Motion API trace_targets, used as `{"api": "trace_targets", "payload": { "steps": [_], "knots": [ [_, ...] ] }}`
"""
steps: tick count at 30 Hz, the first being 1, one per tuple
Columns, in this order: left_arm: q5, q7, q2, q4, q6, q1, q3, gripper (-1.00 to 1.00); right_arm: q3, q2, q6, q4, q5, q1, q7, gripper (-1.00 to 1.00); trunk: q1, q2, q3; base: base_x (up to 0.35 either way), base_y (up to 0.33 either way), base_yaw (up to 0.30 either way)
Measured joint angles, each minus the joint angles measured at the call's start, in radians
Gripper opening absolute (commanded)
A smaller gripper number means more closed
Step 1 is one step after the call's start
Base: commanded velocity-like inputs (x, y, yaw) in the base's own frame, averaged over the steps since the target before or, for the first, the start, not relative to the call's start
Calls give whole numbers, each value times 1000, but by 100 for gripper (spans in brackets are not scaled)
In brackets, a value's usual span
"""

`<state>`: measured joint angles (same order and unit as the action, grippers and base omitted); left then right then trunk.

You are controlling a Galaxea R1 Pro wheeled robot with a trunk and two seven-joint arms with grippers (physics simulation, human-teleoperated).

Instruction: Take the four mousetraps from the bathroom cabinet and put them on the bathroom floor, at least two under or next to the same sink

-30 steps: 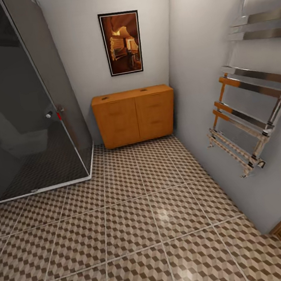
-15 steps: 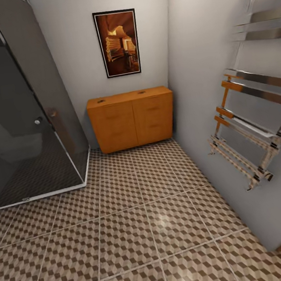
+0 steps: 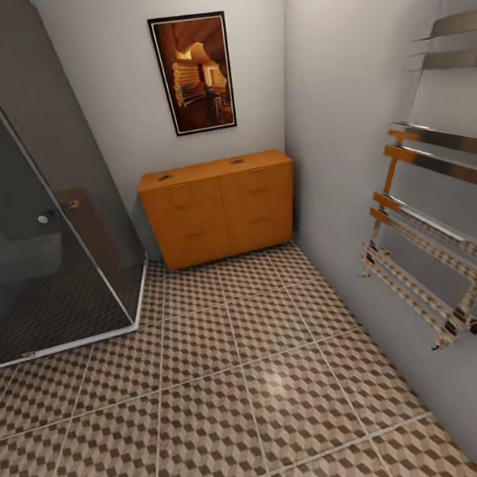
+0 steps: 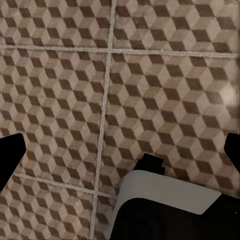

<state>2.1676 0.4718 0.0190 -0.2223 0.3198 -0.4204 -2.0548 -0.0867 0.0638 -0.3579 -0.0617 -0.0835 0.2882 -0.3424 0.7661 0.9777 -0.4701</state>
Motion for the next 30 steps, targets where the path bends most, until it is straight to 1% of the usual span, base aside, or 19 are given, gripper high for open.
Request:
{"api": "trace_targets", "payload": {
  "steps": [10,15,21,30],
  "knots": [
    [0,0,0,0,0,0,0,100,0,0,0,0,0,0,0,100,0,0,0,301,-26,0],
    [0,0,0,0,-1,0,0,100,0,0,0,0,0,0,0,100,0,0,0,222,-2,0],
    [0,0,0,0,-1,0,0,100,0,0,0,0,0,0,0,100,0,0,0,134,0,0],
    [0,0,0,0,0,0,0,100,0,0,0,0,0,0,0,100,1,0,0,24,0,0]
  ]
}}
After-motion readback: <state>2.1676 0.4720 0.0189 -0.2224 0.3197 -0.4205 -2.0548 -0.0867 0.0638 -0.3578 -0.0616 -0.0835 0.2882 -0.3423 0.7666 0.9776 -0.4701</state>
